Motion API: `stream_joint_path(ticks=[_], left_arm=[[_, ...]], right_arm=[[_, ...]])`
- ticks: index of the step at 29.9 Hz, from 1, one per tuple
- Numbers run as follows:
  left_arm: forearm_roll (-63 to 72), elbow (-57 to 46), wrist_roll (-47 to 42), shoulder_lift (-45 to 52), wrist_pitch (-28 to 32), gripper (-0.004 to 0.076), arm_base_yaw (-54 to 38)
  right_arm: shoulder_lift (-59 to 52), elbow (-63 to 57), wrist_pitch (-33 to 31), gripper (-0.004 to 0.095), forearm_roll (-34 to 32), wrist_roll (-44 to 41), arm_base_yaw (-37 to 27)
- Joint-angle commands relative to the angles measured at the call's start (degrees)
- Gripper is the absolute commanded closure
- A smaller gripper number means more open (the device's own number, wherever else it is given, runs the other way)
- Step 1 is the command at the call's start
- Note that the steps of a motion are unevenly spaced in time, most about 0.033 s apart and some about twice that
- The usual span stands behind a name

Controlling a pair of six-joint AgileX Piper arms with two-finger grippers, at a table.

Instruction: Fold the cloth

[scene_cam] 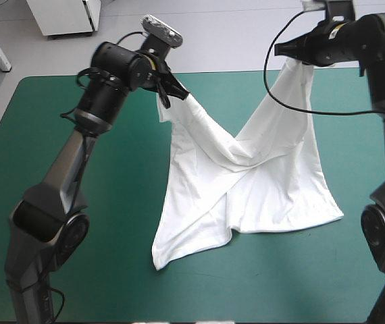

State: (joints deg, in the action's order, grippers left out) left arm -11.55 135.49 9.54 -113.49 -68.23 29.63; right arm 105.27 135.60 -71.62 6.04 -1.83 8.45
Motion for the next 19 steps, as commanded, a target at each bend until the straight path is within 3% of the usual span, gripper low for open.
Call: stream_joint_path(ticks=[1, 9, 19], left_arm=[[-2.2, 3.8, -3.7, -3.4, 6.0, 0.0746, -1.7], [0.4, 10.1, -7.7, -15.4, 7.3, 0.0746, -8.8], [1.9, 10.1, -9.2, -19.7, 13.0, 0.0745, -14.8]], right_arm=[[5.4, 1.0, 1.0, 0.0921, 0.4, 0.8, -0.2], [19.2, 1.1, 5.7, 0.0921, 0.8, 1.3, -0.8], [23.6, 1.1, 13.3, 0.0888, -0.2, 4.6, -4.8]])
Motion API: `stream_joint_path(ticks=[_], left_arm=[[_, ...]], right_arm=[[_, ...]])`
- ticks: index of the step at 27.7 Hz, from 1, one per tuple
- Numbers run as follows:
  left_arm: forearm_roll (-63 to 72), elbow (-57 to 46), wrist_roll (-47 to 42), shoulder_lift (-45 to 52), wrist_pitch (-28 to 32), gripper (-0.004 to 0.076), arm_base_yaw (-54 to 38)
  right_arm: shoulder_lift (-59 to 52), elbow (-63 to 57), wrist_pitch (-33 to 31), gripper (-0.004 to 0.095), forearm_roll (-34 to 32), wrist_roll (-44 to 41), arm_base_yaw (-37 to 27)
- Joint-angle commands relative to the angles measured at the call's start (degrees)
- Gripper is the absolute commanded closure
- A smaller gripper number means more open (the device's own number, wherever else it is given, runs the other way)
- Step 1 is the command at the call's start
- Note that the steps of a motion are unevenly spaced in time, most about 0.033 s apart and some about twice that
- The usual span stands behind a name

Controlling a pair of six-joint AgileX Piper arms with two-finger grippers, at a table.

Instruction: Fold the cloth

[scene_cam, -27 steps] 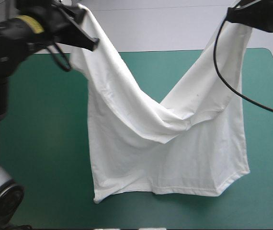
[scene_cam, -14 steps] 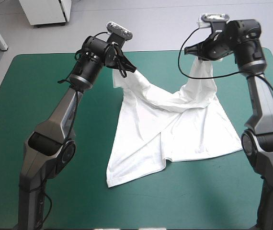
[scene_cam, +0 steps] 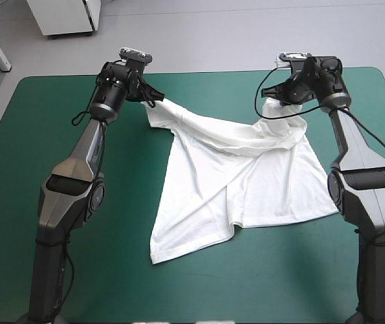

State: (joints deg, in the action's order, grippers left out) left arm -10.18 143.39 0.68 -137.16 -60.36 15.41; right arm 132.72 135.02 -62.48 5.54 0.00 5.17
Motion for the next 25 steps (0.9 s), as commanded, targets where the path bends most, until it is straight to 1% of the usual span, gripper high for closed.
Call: stream_joint_path(ticks=[1, 3, 5, 6, 7, 9, 10, 12, 16, 18, 21, 22, 25], left_arm=[[0.8, 2.2, -0.3, 4.0, 6.5, 0.0740, -0.7], [2.3, 2.2, -0.3, 4.0, 10.8, 0.0703, -0.7], [5.6, 2.2, -0.3, 4.0, 14.2, 0.0631, -0.7], [7.6, 2.2, -0.3, 4.0, 14.5, 0.0579, -0.7], [11.8, 2.5, -0.3, 4.1, 13.4, 0.0522, -0.7], [17.7, 2.6, 2.1, 4.2, 10.2, 0.0429, -0.8], [20.3, 2.6, 5.1, 4.3, 8.6, 0.0383, -0.8], [21.8, 2.6, 7.9, 4.6, 6.2, 0.0349, -0.7], [21.5, 3.5, 9.1, 6.6, 2.4, 0.0349, -0.7], [21.5, 4.6, 11.8, 8.1, 0.9, 0.0349, -0.7], [21.0, 6.8, 16.9, 11.2, -2.6, 0.0349, -0.7], [20.7, 7.7, 18.1, 12.5, -4.1, 0.0349, -0.7], [18.1, 10.2, 18.3, 19.5, -12.3, 0.0363, -0.7]], right_arm=[[-3.9, 1.7, 4.2, 0.0855, 1.7, 4.9, -2.0], [-3.9, 1.7, 3.7, 0.0728, 5.2, 6.6, -2.9], [-3.9, 1.7, 3.1, 0.0567, 5.3, 6.6, -3.2], [-3.9, 1.7, 3.0, 0.0490, 5.4, 6.2, -3.5], [-3.9, 1.7, 3.0, 0.0426, 5.8, 5.4, -3.8], [-3.9, 1.9, 2.2, 0.0360, 7.2, 4.7, -4.3], [-3.9, 2.5, 0.9, 0.0353, 8.3, 5.1, -4.6], [-4.1, 4.1, -2.3, 0.0354, 8.9, 5.1, -4.8], [-5.5, 7.4, -6.5, 0.0354, 7.9, 5.3, -5.8], [-6.6, 9.1, -9.2, 0.0354, 7.6, 5.3, -6.4], [-9.9, 9.3, -9.2, 0.0354, 7.5, 5.3, -7.1], [-11.2, 9.3, -9.2, 0.0354, 7.1, 5.3, -7.2], [-18.7, 9.3, -9.2, 0.0359, 7.2, 5.0, -7.3]])
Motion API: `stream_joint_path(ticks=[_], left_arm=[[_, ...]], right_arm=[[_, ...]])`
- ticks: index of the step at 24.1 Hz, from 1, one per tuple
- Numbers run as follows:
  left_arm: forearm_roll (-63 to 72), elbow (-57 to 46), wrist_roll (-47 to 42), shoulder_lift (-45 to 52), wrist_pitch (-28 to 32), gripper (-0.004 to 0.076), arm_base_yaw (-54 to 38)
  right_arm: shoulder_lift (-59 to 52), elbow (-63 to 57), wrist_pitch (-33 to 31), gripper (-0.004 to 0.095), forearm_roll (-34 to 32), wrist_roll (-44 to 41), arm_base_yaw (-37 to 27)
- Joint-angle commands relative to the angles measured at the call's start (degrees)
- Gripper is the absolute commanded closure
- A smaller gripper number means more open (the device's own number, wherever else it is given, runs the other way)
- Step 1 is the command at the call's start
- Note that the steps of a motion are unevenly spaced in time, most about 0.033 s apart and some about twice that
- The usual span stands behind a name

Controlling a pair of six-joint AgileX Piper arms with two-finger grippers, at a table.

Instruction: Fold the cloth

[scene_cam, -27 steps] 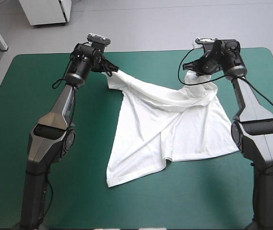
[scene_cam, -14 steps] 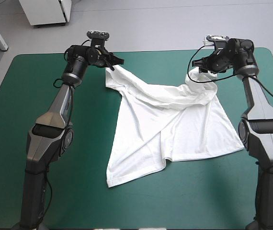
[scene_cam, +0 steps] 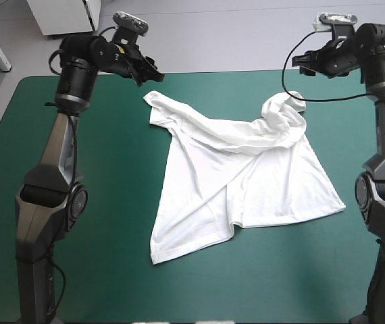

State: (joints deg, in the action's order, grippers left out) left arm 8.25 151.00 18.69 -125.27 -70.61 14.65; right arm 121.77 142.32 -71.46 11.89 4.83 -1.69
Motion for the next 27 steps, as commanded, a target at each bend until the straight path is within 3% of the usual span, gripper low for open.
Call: stream_joint_path(ticks=[1, 5, 8, 10, 13, 15, 21, 27], left_arm=[[-0.3, 2.5, 0.1, 9.4, -3.1, 0.0370, 0.1], [1.0, 2.5, -0.7, 21.9, -3.1, 0.0374, 0.1], [3.4, -0.9, -1.8, 30.3, -3.2, 0.0374, 0.1], [3.4, -9.0, -2.8, 37.0, -3.2, 0.0381, 0.1], [4.1, -29.9, -3.4, 49.4, -3.2, 0.0413, 0.1], [4.3, -38.9, -3.4, 54.2, -3.2, 0.0419, 0.1], [5.5, -55.0, -3.6, 61.5, -3.2, 0.0419, 0.1], [2.6, -60.6, -4.4, 62.1, -3.2, 0.0438, 5.8]], right_arm=[[-9.6, 1.7, -0.2, 0.0371, 0.8, 0.1, -0.4], [-24.9, -4.7, -0.2, 0.0419, 0.3, 0.4, -0.2], [-37.3, -16.2, -0.2, 0.0422, 0.3, 0.0, -0.2], [-47.0, -27.9, -0.2, 0.0422, 0.4, -0.2, -0.2], [-63.8, -48.1, -0.2, 0.0422, -1.7, -0.8, -0.2], [-70.3, -54.9, -0.1, 0.0422, -2.9, -3.2, -0.2], [-82.1, -65.9, -0.1, 0.0422, -3.4, -9.5, -0.2], [-82.1, -67.2, -0.1, 0.0422, -0.6, -10.5, -0.2]])
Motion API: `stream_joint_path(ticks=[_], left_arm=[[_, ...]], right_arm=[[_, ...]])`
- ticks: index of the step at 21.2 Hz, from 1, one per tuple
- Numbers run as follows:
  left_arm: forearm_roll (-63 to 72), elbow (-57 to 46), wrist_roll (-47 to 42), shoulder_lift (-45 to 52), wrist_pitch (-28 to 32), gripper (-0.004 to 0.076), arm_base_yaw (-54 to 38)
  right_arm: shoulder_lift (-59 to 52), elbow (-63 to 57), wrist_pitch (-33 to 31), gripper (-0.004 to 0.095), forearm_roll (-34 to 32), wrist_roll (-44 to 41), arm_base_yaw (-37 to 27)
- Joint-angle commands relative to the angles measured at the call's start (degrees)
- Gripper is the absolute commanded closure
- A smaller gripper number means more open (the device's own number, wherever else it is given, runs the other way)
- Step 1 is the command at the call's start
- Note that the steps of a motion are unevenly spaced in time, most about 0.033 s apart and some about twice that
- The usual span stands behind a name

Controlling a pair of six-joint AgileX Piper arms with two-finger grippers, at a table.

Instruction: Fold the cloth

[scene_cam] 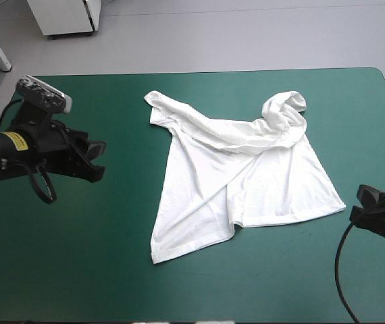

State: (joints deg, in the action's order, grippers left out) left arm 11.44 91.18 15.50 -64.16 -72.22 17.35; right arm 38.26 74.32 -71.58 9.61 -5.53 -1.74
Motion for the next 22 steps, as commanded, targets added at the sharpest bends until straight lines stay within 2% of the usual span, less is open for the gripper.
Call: stream_joint_path(ticks=[1, 6, 11, 14, 18, 22], left_arm=[[-4.3, -3.5, -4.3, 1.0, -1.6, 0.0454, 7.1], [-8.3, -14.2, -11.2, 0.4, -1.6, 0.0460, 16.1], [-11.9, -23.5, -16.9, -5.7, -1.0, 0.0460, 22.7], [-11.4, -27.8, -19.5, -11.2, 5.3, 0.0460, 24.3], [-8.1, -31.0, -20.8, -16.2, 8.5, 0.0460, 24.3], [-8.1, -31.2, -26.3, -18.5, 12.1, 0.0460, 24.3]], right_arm=[[2.8, 0.8, 0.0, 0.0422, 2.8, 0.5, -0.2], [6.5, 0.8, 0.0, 0.0422, 3.0, 3.4, -0.2], [10.8, 0.8, 0.0, 0.0422, 2.6, 6.1, -0.2], [13.2, 0.8, 0.0, 0.0422, 2.4, 7.8, -0.2], [14.4, 0.8, 0.0, 0.0422, 0.2, 8.7, -0.2], [14.9, 0.8, 0.0, 0.0422, -0.4, 8.7, -0.2]])
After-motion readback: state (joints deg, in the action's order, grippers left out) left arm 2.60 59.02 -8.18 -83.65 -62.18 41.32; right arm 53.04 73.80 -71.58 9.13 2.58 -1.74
